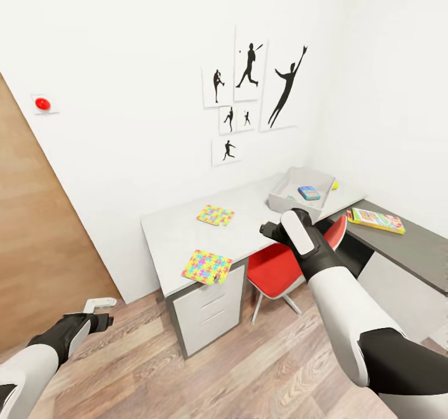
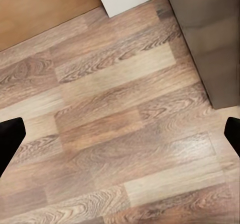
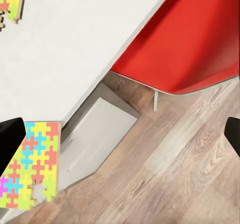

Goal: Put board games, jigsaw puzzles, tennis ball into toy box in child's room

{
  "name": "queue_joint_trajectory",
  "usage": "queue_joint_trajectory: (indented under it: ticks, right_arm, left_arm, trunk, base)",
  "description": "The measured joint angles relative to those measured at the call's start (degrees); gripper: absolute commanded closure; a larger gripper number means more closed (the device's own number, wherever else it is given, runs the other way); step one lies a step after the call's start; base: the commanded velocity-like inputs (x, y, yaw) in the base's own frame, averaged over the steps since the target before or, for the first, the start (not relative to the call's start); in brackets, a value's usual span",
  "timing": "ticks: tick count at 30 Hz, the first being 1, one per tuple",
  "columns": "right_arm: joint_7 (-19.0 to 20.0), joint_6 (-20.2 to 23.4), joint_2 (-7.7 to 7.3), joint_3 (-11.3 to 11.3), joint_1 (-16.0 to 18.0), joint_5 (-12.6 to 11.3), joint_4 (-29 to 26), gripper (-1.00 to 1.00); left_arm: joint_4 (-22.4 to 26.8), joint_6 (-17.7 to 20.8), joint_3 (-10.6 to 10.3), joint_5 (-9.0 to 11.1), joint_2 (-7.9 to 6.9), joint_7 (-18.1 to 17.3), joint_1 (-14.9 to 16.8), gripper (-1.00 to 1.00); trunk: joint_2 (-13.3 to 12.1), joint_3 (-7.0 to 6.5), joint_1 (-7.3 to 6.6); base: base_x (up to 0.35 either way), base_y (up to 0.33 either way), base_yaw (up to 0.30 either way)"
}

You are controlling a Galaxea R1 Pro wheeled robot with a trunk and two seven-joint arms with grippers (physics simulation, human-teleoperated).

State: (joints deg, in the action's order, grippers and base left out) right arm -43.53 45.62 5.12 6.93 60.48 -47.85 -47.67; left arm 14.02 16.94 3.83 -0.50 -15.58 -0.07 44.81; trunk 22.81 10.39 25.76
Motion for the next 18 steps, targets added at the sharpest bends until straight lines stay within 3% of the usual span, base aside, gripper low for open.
queue_joint_trajectory:
  ticks: [9, 18]
  right_arm:
    - [0.00, -0.03, -0.02, -0.04, -0.01, 0.07, 0.72, -1.00]
    - [0.08, -0.06, -0.73, -0.11, -0.69, 0.08, 1.01, -1.00]
  left_arm:
    - [0.00, 0.00, 0.00, 0.00, 0.00, 0.02, 0.00, -1.00]
    - [0.00, 0.00, 0.00, 0.00, 0.00, 0.06, 0.00, -1.00]
  trunk:
    - [0.00, -0.83, 0.00]
    - [-0.01, -1.65, -0.02]
  base:
    - [-0.217, 0.039, -0.113]
    - [-0.046, 0.010, -0.129]
